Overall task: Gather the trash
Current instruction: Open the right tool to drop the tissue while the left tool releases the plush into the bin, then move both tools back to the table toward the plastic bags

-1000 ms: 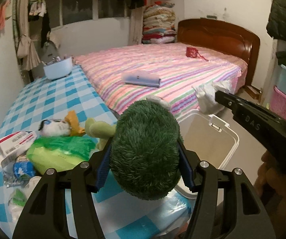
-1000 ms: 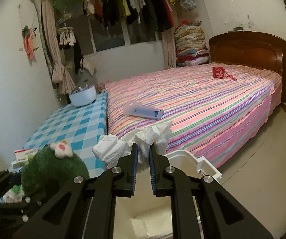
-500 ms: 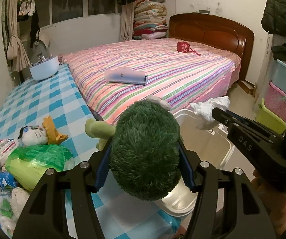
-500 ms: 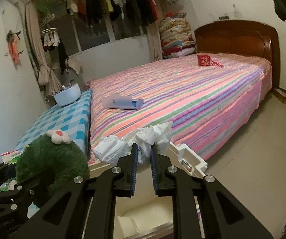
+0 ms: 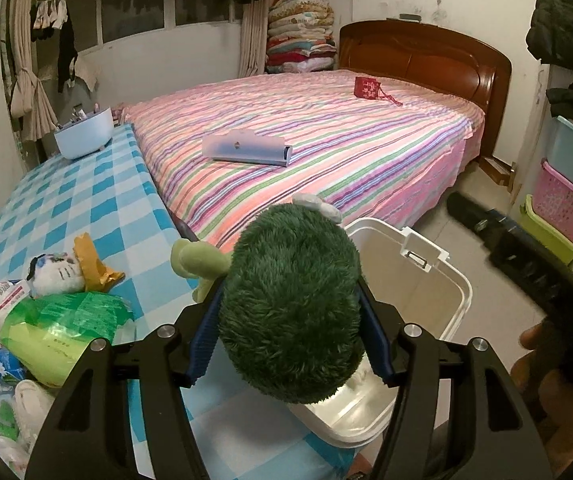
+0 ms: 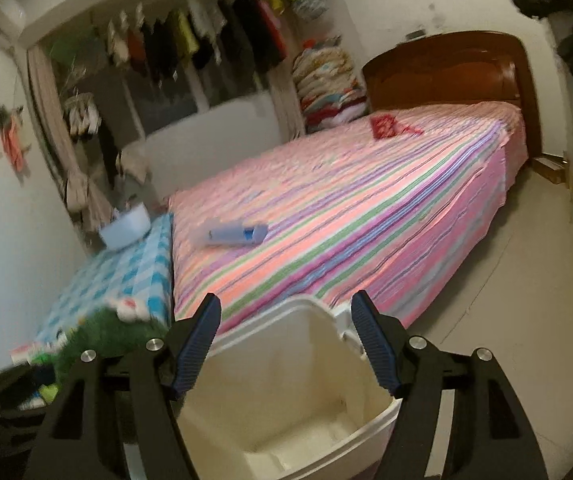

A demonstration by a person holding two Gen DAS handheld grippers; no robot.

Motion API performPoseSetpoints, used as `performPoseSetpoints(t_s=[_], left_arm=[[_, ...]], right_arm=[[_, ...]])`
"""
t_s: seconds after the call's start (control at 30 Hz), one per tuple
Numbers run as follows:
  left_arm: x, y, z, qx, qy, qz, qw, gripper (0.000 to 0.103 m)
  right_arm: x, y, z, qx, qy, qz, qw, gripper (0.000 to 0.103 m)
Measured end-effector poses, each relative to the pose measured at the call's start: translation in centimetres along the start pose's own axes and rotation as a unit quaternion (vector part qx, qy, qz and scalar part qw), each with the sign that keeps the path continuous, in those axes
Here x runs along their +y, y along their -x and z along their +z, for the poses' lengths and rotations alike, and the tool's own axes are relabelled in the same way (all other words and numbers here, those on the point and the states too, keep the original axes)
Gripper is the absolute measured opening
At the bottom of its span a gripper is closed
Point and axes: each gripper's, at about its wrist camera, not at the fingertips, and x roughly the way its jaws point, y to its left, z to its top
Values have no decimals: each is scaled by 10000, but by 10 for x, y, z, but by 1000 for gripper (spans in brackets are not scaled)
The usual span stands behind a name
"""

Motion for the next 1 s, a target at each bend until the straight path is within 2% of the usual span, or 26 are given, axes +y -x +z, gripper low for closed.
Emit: performPoseSetpoints(t_s=[0.27,0.37,0.47,0.63,1.0], left_arm=[[-19,-16,3,140,-175,-77,9997,66],[-28,-17,4,36,-303,-27,9995,67],[-32,-15,6,-78,-391,53,9992,84],[-25,-10,9,-131,-264,136,9995,93],[17,20,15,-416,164,396,9982,93]], right_arm=[[-8,10,6,-297,-207,16,9993,66],[-9,10,7,-315,-209,37,9993,66],[-11,12,6,-339,-234,40,9991,66],[-11,12,5,-356,-267,35,9990,66],[10,7,1,-310,-60,273,9991,66]])
